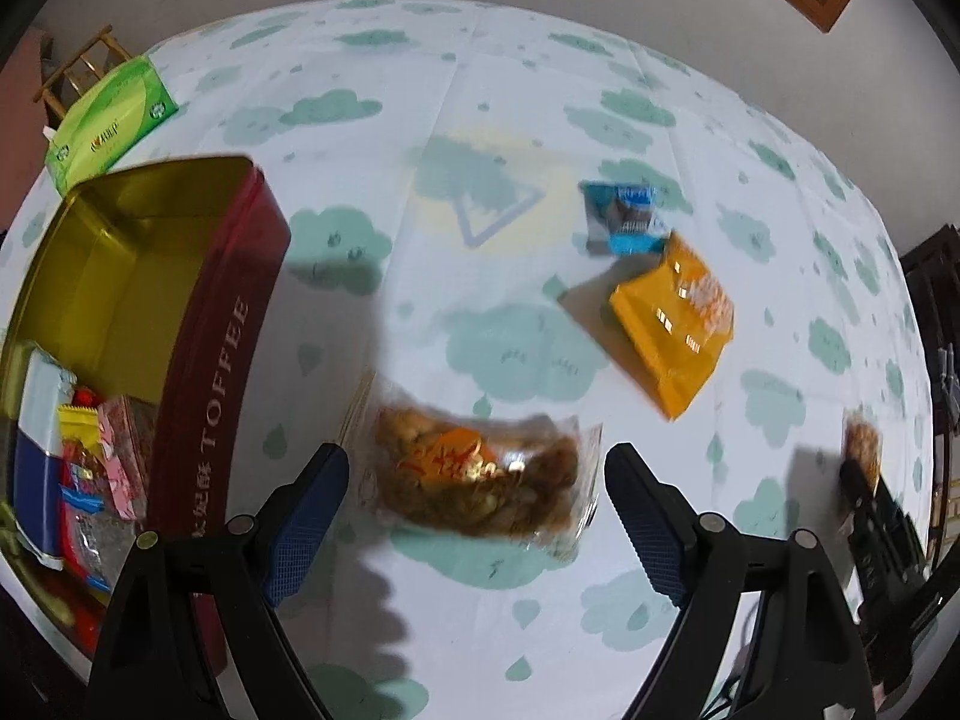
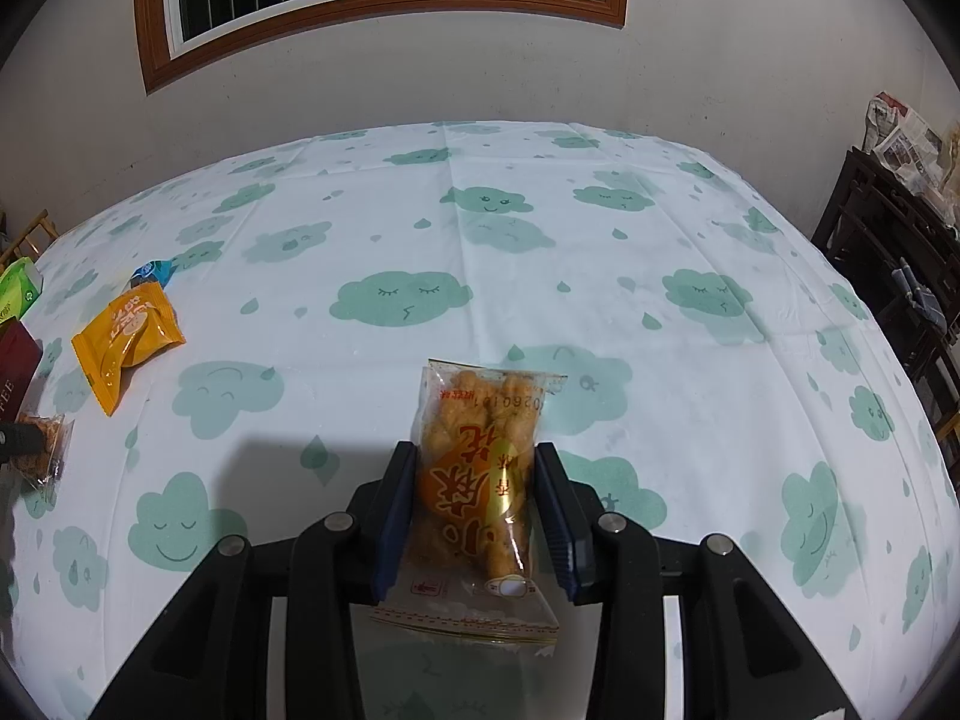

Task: Organize snacks
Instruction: 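Grasp the clear peanut snack bag with the left gripper while the right gripper holds its bag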

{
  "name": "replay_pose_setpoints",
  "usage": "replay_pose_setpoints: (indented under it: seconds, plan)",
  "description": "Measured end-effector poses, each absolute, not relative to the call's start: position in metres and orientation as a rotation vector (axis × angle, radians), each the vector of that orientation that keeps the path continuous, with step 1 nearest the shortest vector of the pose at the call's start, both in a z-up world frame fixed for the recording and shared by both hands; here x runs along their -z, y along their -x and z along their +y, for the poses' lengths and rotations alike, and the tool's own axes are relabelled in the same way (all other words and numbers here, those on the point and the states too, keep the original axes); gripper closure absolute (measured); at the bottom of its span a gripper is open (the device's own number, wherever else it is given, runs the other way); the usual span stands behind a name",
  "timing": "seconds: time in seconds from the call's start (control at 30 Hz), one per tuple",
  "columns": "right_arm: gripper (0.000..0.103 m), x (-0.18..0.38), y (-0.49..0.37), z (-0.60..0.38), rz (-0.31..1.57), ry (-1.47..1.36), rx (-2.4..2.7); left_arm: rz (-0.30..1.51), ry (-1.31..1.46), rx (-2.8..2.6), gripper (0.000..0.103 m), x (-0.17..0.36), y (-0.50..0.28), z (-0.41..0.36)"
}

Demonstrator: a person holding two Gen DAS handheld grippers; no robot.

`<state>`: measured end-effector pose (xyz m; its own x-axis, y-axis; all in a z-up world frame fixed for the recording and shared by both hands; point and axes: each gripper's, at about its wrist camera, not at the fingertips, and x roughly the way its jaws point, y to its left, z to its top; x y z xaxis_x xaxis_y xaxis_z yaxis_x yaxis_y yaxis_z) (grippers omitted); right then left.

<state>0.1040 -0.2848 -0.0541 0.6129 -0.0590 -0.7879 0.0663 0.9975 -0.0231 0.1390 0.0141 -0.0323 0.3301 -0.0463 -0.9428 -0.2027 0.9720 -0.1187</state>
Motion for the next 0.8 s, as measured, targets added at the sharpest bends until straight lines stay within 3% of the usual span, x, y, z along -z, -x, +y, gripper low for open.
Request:
replay_pose_setpoints:
  seconds: [0.2,0.8]
  plan:
    - [0.063,0.054,-0.104,-0.285,0.908,-0.009,0.072,1.274,0.284,-0.162,0.019,0.038,-0.151,0.016]
    - [0.063,0.054,-0.104,-0.285,0.908,-0.009,0.072,1.26,0.099,-0.134,0.017,0.054,-0.141,-0.003]
